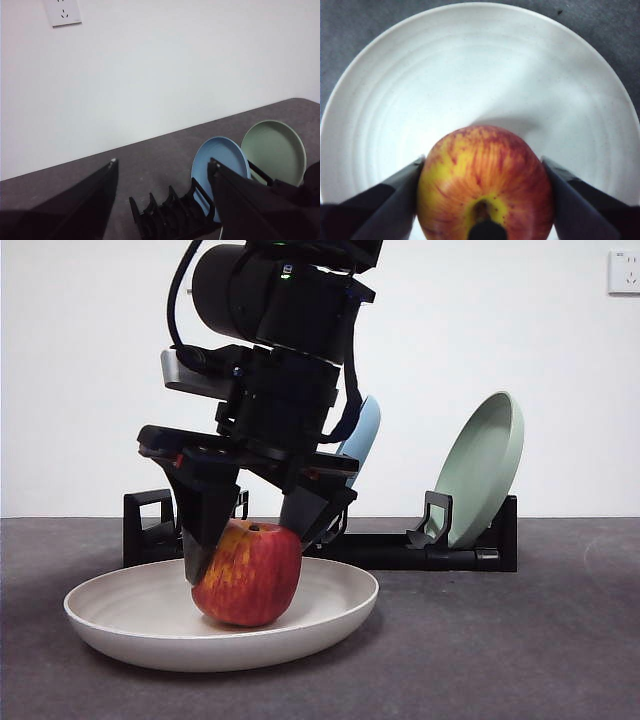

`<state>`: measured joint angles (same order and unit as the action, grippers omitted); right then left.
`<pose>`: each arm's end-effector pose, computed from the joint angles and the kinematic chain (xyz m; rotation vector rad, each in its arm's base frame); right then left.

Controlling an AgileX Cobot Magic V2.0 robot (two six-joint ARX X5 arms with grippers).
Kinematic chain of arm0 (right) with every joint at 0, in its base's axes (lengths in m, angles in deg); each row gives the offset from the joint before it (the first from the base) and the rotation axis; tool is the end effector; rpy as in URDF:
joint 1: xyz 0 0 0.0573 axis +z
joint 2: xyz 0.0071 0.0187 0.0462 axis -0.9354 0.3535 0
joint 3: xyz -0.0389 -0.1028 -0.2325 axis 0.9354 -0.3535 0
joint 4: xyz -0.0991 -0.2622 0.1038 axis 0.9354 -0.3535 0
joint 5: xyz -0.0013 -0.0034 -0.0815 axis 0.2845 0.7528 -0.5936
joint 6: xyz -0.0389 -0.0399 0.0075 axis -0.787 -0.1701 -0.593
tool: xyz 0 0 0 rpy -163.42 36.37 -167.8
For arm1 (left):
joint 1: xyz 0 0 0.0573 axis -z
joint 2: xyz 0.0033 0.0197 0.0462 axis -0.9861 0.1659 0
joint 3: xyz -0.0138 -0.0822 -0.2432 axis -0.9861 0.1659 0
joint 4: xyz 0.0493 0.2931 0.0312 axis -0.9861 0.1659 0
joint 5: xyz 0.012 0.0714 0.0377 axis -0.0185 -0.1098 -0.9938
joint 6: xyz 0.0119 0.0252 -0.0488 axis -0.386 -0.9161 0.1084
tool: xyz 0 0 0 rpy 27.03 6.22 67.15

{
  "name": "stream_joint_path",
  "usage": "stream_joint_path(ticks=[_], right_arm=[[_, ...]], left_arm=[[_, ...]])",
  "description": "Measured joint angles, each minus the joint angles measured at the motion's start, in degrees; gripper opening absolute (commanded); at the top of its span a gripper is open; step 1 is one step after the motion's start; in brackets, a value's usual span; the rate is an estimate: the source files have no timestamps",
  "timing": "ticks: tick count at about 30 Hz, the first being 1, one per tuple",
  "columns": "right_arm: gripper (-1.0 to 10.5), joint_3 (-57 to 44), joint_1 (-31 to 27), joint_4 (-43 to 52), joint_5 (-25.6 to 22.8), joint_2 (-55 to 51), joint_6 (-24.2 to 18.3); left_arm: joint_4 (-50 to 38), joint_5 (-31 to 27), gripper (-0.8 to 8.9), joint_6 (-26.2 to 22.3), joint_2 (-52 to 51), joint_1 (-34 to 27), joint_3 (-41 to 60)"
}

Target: Take the yellow plate from the plate rack,put the plate on the table,take the apple from the table,put the apple in the plate

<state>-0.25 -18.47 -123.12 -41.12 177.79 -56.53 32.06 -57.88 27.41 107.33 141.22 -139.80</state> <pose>0.2791 0.3439 0.1528 -0.4712 1.1210 0.7745 0.0873 -0.1086 0.4319 0.1022 0.0607 -0.2815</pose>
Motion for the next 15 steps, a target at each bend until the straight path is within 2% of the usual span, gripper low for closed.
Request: stream_joint_path(ticks=[3,4,15], right_arm=[[4.7,0.00,0.11,0.00,-0.15,0.00,0.00],[4.8,0.00,0.11,0.00,-0.20,0.00,0.00],[4.8,0.33,0.17,-0.66,-0.13,0.17,0.02]], left_arm=[[0.96,-0.02,3.06,0.00,0.00,0.00,0.00],[1.29,0.00,3.06,0.00,0.00,0.00,0.00],[3.21,0.00,3.06,0.00,0.00,0.00,0.00]])
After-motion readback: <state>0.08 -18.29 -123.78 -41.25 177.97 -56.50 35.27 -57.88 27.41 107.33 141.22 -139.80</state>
